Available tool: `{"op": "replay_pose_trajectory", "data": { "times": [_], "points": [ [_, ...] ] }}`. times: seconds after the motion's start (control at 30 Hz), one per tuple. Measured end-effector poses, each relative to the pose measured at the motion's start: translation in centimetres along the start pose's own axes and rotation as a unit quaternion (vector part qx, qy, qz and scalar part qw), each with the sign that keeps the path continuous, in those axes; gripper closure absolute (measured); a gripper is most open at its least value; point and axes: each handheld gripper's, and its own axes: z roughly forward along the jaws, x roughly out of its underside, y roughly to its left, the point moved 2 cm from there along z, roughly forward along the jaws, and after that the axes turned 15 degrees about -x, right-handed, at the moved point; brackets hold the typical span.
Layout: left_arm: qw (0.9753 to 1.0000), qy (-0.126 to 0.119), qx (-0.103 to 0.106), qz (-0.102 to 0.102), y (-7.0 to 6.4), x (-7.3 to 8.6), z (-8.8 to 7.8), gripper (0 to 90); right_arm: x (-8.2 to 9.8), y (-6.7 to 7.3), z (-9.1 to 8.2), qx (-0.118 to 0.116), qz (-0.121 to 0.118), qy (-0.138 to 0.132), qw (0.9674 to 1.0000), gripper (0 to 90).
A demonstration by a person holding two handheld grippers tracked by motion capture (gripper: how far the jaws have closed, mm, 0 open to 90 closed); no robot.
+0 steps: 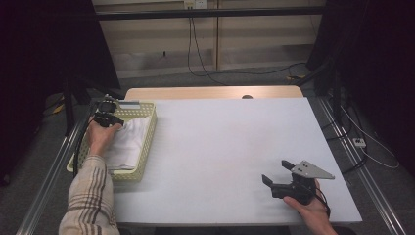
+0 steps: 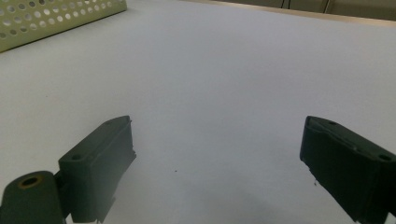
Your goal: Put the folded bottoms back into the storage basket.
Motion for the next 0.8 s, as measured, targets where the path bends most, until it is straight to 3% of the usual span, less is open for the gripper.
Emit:
{"op": "replay_pose_trajectory", "data": {
  "times": [0.17, 0.23, 0.33, 0.37, 0.47, 0.57, 0.67, 0.73, 0.77, 0.8],
  "points": [
    [0.9992, 0.019, -0.035, -0.006, 1.4, 0.5, -1.1, 90.0, 0.0, 0.1, 0.1, 0.000, -0.002, 0.002, 1.0000, 9.6],
    [0.9990, 0.033, -0.028, -0.010, 1.9, 1.0, -1.0, 90.0, 0.0, 0.1, 0.0, 0.000, -0.003, 0.002, 1.0000, 9.7],
    [0.9979, 0.053, -0.035, 0.014, 1.6, 1.4, -0.8, 90.0, 0.0, 0.0, 0.0, 0.001, -0.002, 0.001, 1.0000, 9.7],
    [0.9973, 0.065, -0.032, 0.013, 1.3, 1.5, -0.6, 90.0, 0.0, 0.0, 0.0, 0.001, -0.001, 0.001, 1.0000, 9.7],
    [0.9942, 0.098, -0.025, 0.037, 0.5, 1.8, 0.0, 90.0, -0.1, 0.0, 0.0, 0.001, 0.000, -0.001, 1.0000, 9.7],
    [0.9942, 0.093, -0.037, 0.040, 0.1, 1.8, 0.4, 90.0, -0.1, 0.0, 0.0, 0.000, 0.000, -0.001, 1.0000, 9.7],
    [0.9930, 0.084, -0.050, 0.066, 0.2, 1.4, 0.8, 90.0, 0.0, 0.0, 0.0, -0.001, -0.003, -0.001, 1.0000, 9.7],
    [0.9941, 0.072, -0.056, 0.059, 0.2, 1.1, 1.2, 90.0, 0.0, 0.1, 0.0, -0.001, -0.002, -0.001, 1.0000, 9.7],
    [0.9938, 0.061, -0.068, 0.064, 0.1, 1.0, 1.4, 90.0, 0.0, 0.1, 0.0, -0.002, -0.003, -0.001, 1.0000, 9.7],
    [0.9940, 0.056, -0.066, 0.067, 0.1, 0.7, 1.6, 90.0, 0.0, 0.1, 0.0, -0.001, -0.002, -0.001, 1.0000, 9.7]
  ]
}}
